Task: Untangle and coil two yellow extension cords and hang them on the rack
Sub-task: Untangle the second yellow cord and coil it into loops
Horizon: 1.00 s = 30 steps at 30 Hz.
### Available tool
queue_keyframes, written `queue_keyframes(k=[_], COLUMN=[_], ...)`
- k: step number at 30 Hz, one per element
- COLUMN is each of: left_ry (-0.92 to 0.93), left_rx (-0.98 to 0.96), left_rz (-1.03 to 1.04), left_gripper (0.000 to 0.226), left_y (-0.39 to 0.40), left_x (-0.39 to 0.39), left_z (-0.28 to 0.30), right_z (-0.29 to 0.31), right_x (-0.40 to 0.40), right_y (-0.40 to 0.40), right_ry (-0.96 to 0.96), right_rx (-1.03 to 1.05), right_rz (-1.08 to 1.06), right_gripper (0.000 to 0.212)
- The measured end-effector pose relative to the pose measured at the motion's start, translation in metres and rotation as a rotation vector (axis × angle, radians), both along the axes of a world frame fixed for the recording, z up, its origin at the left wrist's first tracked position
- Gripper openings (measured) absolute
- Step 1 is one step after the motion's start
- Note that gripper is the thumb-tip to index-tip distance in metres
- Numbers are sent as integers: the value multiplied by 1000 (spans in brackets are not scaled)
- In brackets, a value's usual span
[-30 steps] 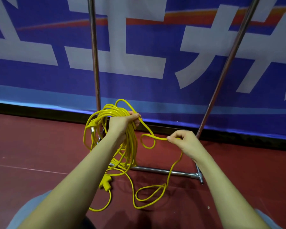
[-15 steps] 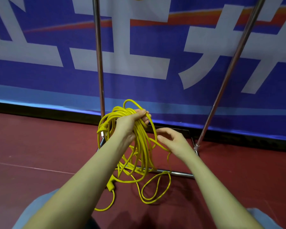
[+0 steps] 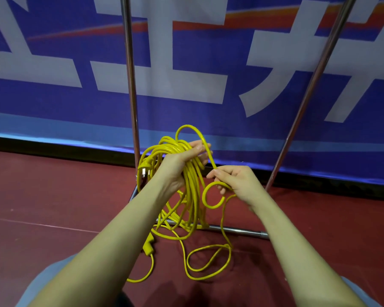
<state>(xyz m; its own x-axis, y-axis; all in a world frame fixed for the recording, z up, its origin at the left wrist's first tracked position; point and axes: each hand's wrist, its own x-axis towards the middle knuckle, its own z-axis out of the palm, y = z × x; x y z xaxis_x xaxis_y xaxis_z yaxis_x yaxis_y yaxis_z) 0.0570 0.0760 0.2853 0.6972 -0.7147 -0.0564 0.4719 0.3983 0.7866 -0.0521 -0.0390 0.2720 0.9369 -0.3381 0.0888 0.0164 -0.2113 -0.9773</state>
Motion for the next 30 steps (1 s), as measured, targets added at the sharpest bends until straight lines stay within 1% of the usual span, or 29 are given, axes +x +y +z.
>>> queue_keyframes(k=[3, 6, 8, 9, 11, 12, 14, 16, 17, 20, 22, 24, 25, 28, 30], left_ry=[30, 73, 86, 88, 92, 85, 47, 12, 10, 68, 103, 132, 145, 212, 255], left_rx=[-9, 4, 14, 23, 58, 81, 125, 164, 171, 136, 115, 102, 100, 75, 65], left_rz=[-58, -21, 28, 58, 126, 158, 209, 246, 264, 307, 314, 313, 311, 300, 293], left_gripper=[17, 14, 11, 10, 10, 10, 11, 11, 11, 12, 14, 15, 15, 12, 11], left_y=[-3, -4, -4, -5, -5, -5, -2, 0, 2, 9, 13, 16, 17, 19, 19], left_x=[-7, -10, -9, -8, -3, -1, 1, 2, 4, 14, 19, 21, 22, 25, 24], left_z=[2, 3, 3, 2, -1, -3, -6, -8, -9, -8, -6, -5, -3, 0, 3], right_z=[4, 6, 6, 5, 3, 3, 7, 12, 14, 17, 15, 8, 2, -19, -32], right_x=[-1, -4, -7, -7, -10, -11, -14, -17, -19, -23, -26, -31, -34, -39, -38], right_y=[4, 2, 0, -1, -5, -7, -10, -11, -11, -14, -18, -24, -28, -40, -43], right_ry=[57, 70, 80, 79, 70, 64, 51, 5, -46, -222, -256, -206, -151, 63, 163], right_rx=[3, 20, -84, -164, -312, -353, -371, -329, -257, -13, 31, -24, -86, -337, -479], right_rz=[84, 86, 33, -1, -81, -109, -122, -128, -139, -148, -103, -63, -54, -69, -132], right_gripper=[23, 20, 13, 14, 23, 26, 28, 23, 19, 17, 14, 11, 14, 24, 27])
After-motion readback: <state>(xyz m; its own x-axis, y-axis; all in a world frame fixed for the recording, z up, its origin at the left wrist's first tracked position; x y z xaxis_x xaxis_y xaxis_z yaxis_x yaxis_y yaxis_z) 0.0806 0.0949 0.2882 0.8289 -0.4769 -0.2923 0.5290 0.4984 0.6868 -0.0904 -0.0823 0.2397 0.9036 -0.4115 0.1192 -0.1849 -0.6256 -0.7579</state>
